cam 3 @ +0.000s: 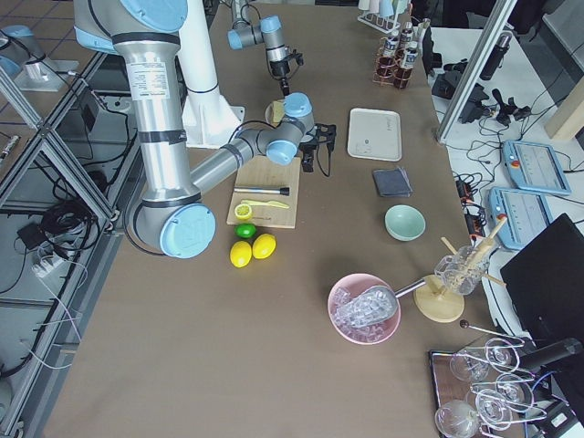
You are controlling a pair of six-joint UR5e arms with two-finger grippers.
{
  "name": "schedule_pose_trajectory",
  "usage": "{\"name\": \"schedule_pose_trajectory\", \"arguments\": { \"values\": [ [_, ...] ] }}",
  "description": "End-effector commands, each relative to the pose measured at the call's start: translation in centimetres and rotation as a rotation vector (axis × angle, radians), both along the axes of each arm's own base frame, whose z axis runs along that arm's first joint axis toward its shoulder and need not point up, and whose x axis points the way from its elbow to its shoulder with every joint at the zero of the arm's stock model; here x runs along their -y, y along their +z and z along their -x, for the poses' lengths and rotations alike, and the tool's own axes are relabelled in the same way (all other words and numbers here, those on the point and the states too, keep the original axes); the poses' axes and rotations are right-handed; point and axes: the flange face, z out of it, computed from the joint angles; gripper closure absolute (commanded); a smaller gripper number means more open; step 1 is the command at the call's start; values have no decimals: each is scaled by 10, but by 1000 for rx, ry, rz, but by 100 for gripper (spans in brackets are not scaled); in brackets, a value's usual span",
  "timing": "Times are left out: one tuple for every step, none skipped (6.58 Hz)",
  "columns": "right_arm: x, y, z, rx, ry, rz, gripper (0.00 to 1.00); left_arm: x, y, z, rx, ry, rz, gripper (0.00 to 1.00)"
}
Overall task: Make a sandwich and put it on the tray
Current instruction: 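Grasp the rim of the white plate with the left gripper, then lift the plate with the left gripper and carry it onto the white tray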
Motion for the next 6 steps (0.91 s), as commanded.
{"name": "schedule_pose_trajectory", "arguments": {
  "values": [
    [0,0,-1,1,-5,-4,0,61,-10,-6,-23,-128,100,100],
    [2,-1,-5,11,-10,-30,0,102,-8,-24,-26,-219,195,100],
    [3,0,-8,18,-9,-32,0,136,-4,-28,-55,-291,236,100],
    [5,0,-9,17,-5,-31,0,169,9,-36,-75,-356,236,100],
    [6,1,-10,15,-2,-30,0,211,9,-43,-71,-424,235,100],
    [7,0,-11,16,0,-31,0,239,16,-61,-100,-441,228,100]
  ]
}}
